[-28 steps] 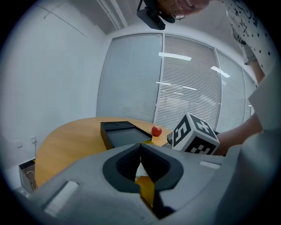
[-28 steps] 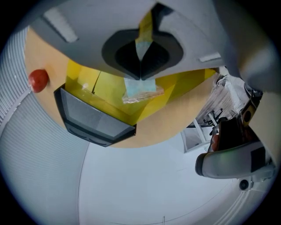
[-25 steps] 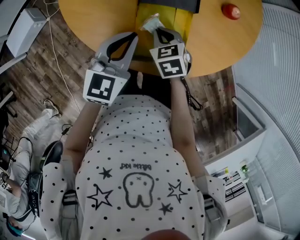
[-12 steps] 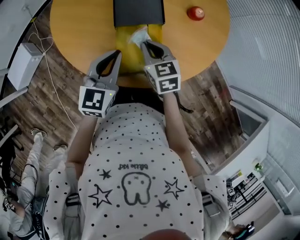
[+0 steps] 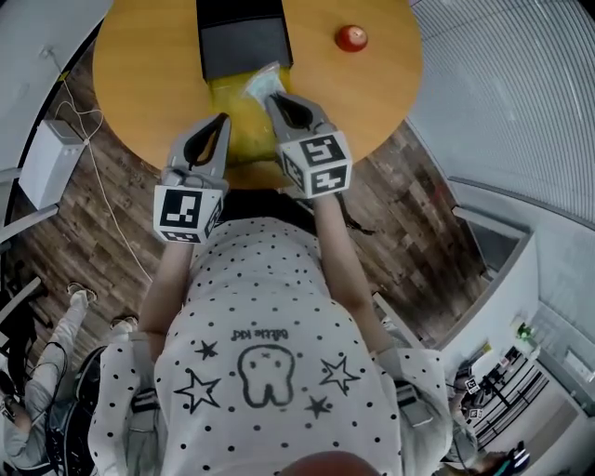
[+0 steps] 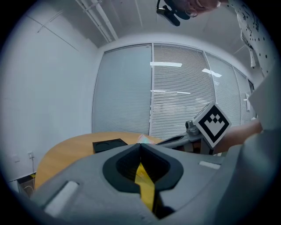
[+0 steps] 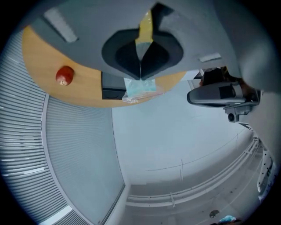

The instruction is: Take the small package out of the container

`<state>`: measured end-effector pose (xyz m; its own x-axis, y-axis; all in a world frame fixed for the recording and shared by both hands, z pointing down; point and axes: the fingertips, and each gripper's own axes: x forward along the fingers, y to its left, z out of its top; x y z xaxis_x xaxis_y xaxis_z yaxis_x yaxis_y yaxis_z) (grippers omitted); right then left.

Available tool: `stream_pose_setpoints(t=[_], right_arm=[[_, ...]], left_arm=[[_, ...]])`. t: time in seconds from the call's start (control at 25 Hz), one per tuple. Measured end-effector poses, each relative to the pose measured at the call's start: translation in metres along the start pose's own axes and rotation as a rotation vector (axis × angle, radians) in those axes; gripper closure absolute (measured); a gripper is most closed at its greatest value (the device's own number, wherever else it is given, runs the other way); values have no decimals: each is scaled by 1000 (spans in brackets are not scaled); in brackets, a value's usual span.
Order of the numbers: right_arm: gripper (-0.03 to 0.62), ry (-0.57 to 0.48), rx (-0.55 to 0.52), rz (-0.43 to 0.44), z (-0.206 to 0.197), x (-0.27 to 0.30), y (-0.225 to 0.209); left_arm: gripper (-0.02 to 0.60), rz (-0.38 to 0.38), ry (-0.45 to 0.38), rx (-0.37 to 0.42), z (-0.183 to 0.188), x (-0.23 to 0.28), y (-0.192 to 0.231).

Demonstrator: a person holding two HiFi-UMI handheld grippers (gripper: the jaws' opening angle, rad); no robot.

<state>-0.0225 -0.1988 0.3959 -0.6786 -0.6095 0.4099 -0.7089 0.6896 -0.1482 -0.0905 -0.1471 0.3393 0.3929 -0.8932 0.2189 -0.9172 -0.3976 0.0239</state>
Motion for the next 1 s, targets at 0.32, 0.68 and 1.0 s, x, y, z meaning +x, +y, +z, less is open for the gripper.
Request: stream_pose_setpoints(t=[0.32, 0.68, 1.0], right_arm=[[590, -51, -36, 1, 22, -4, -12], [591, -99, -54, 1, 47, -1, -10], [591, -140, -61, -9, 60, -11, -16]], left_arm=[[571, 37, -24, 3, 10, 2, -4], [571, 56, -50, 7, 20, 3, 9], [571, 91, -61, 7, 25, 3, 15]])
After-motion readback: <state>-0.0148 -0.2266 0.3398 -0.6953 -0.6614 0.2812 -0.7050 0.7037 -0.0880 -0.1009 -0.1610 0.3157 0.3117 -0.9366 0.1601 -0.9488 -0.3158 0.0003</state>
